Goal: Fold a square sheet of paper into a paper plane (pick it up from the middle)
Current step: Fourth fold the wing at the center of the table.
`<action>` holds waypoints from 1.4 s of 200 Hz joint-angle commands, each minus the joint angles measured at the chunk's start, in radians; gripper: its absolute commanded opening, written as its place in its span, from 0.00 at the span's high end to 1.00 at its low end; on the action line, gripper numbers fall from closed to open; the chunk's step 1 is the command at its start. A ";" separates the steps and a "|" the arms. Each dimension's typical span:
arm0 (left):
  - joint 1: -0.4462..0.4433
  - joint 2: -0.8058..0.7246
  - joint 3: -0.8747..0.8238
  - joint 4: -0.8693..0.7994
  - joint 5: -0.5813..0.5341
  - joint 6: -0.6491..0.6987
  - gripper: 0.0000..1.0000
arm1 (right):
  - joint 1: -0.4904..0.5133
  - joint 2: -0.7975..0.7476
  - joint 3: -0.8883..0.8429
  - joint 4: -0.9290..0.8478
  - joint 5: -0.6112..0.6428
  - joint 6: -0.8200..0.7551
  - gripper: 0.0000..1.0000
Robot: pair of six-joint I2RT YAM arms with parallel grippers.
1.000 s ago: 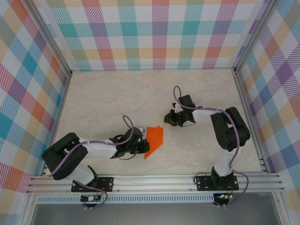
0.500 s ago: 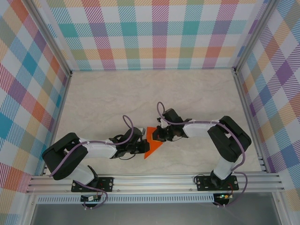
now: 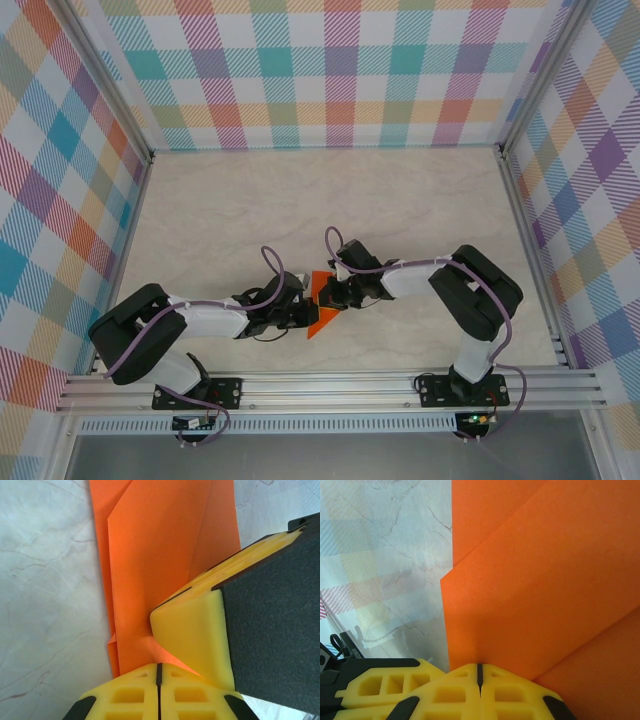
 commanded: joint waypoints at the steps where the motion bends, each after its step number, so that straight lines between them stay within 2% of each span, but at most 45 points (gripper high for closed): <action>1: -0.015 0.029 -0.050 -0.200 -0.039 0.005 0.94 | 0.020 -0.045 -0.026 -0.058 0.046 -0.004 1.00; 35: -0.016 0.028 -0.050 -0.197 -0.039 0.004 0.94 | 0.023 -0.079 -0.046 -0.021 -0.008 0.008 1.00; 76: -0.015 0.030 -0.040 -0.197 -0.036 0.002 0.94 | 0.040 0.013 -0.046 0.008 -0.036 0.021 1.00; 143: -0.015 0.019 -0.036 -0.215 -0.036 0.009 0.94 | 0.039 -0.025 -0.025 -0.143 0.110 -0.016 1.00; 192: -0.015 0.004 -0.046 -0.225 -0.043 0.013 0.94 | -0.020 0.019 0.066 -0.161 0.121 -0.058 1.00; 223: -0.015 0.002 -0.049 -0.224 -0.042 0.013 0.94 | -0.085 0.019 0.035 -0.102 0.058 -0.037 1.00; 252: -0.015 0.001 -0.049 -0.222 -0.042 0.012 0.94 | -0.089 -0.039 0.046 -0.102 0.036 -0.052 0.97; 280: -0.015 0.001 -0.046 -0.222 -0.041 0.014 0.94 | -0.089 -0.027 0.066 -0.077 -0.003 -0.052 0.97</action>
